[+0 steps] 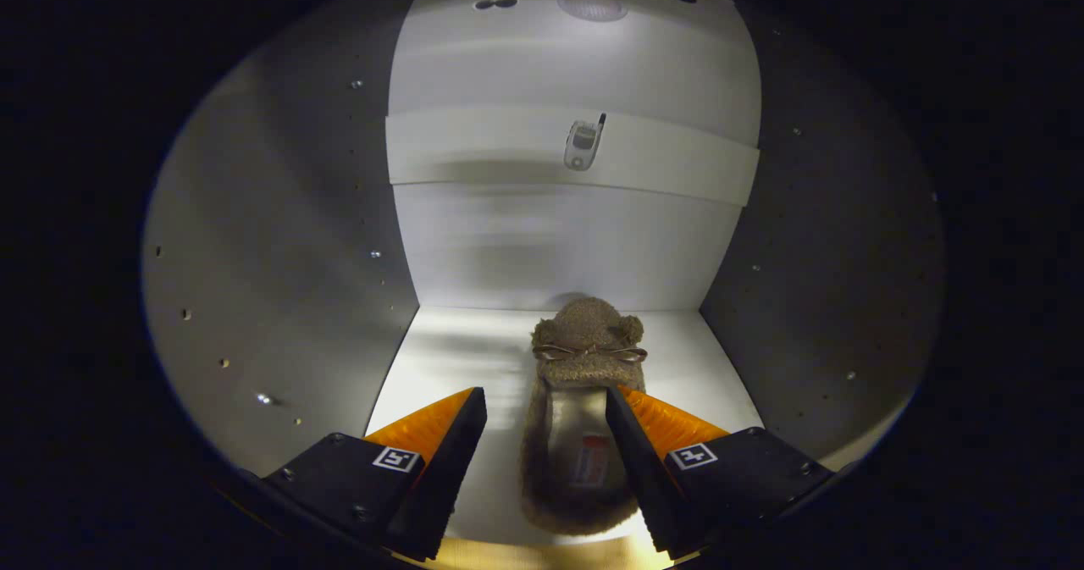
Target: Open the shoe cabinet door, grab the shoes and put them into the shoe cabinet, then close the shoe cabinet door.
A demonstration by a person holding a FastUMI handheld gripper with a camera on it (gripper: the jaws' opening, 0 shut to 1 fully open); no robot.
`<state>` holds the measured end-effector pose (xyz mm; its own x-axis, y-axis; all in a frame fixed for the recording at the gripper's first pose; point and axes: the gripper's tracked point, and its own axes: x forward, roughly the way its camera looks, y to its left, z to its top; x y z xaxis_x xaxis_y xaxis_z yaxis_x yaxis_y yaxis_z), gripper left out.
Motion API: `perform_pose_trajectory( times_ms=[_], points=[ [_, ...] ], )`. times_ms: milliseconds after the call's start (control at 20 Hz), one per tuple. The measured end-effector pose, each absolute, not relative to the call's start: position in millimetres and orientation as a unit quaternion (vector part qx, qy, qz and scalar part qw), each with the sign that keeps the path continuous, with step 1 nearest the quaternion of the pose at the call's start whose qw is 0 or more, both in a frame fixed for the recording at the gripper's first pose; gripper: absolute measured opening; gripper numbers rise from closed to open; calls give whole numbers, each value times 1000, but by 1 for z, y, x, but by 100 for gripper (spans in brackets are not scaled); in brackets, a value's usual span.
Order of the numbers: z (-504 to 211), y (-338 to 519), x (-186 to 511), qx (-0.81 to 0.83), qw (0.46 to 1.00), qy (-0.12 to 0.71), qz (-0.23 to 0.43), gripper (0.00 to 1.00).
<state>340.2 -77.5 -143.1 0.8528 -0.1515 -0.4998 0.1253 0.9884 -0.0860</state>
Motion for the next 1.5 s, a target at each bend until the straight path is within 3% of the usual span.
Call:
perform_pose_trajectory(
  times_ms=[150, 300, 700, 1050, 1500],
  points=[
    [-111, -70, 307, -15, 970, 231, -68, 92],
    [-78, -63, 258, -23, 977, 204, -61, 99],
    [8, -55, 106, -2, 996, 87, -36, 98],
    [40, -84, -30, 23, 998, 44, -34, 98],
    [55, -185, -173, 28, 992, 12, -125, 98]
  ],
)
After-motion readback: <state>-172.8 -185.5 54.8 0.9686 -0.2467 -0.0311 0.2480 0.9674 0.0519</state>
